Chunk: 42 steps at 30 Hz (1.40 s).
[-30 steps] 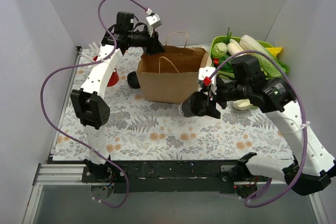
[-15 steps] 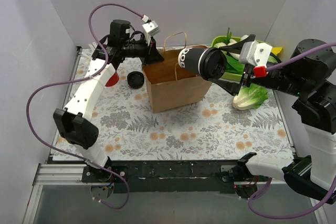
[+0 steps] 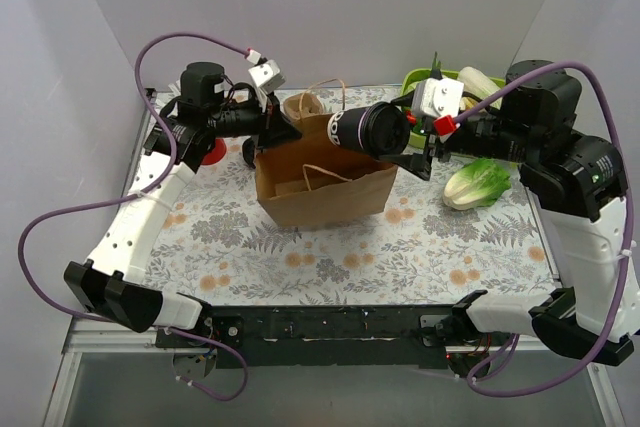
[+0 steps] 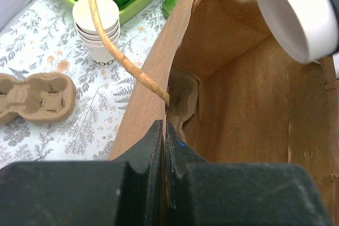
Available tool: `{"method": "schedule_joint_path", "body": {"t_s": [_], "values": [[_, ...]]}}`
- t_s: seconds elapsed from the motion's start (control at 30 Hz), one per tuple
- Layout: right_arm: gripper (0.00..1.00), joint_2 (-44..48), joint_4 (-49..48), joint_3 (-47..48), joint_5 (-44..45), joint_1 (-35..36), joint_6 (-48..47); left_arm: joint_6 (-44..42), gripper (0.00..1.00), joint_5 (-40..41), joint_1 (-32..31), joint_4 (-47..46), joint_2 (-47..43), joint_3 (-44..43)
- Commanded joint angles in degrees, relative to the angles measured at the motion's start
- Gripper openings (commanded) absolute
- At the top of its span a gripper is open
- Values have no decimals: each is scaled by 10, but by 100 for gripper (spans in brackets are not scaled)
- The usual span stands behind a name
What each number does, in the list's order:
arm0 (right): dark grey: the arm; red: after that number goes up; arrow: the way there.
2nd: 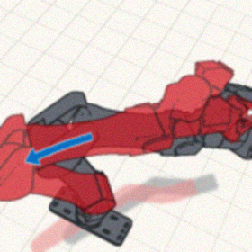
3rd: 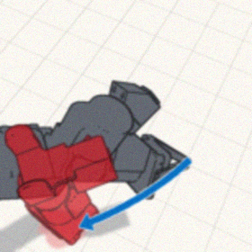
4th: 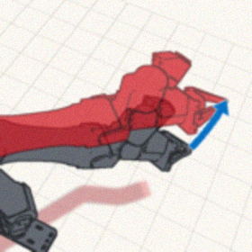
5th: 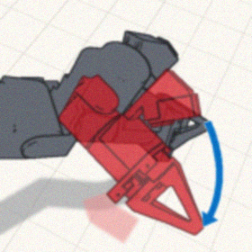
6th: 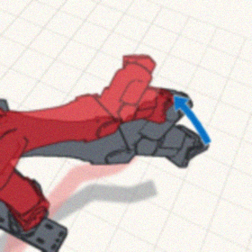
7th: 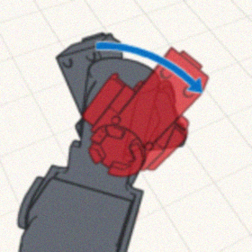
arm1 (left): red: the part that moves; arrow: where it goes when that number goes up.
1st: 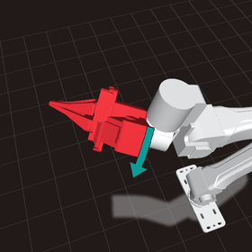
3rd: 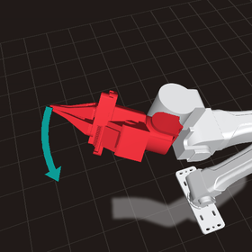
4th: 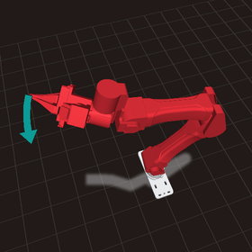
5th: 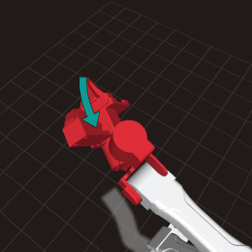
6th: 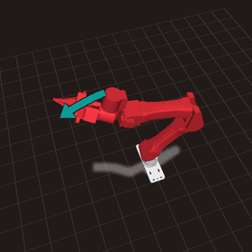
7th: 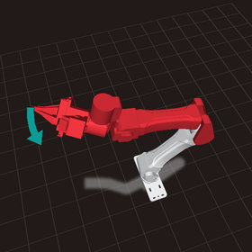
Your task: Pack the takeout coffee
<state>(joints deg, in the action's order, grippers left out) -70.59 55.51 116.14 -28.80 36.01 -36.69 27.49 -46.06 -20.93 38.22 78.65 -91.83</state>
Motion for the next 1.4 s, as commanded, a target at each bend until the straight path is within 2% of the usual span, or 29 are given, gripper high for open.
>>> {"method": "schedule_joint_path", "body": {"t_s": [0.0,0.13,0.23,0.27,0.4,0.7,0.93,1.0,1.07,1.1,1.2,1.27,1.37], "values": [[1,-11,42,12,-48,-1,-53,19,0,-1,-1,-18,-15,17],[1,-22,96,-8,-55,-1,-124,35,0,5,-2,-31,-25,35],[1,-24,95,-41,-38,7,-156,40,0,6,-2,-35,-30,43],[1,-26,89,-49,-19,15,-157,42,7,7,-3,-39,-33,44],[1,-47,55,-63,12,22,-156,42,14,0,-5,-39,-40,54],[1,-102,51,-81,-13,37,-196,53,13,-11,-7,-44,-57,74],[1,-129,45,-89,-7,57,-224,64,16,-12,-6,-52,-58,39],[1,-129,50,-113,3,71,-251,69,31,-11,-6,-61,-58,18],[1,-123,71,-129,21,92,-277,73,54,-1,-6,-74,-58,3],[1,-118,86,-146,25,99,-289,74,59,9,-7,-77,-56,-17],[1,-77,92,-193,33,118,-291,73,68,59,-3,-83,-55,-47],[1,-41,91,-215,44,134,-294,78,70,101,4,-84,-54,-53],[1,-12,91,-227,50,146,-296,78,72,141,9,-82,-59,-18]]}}
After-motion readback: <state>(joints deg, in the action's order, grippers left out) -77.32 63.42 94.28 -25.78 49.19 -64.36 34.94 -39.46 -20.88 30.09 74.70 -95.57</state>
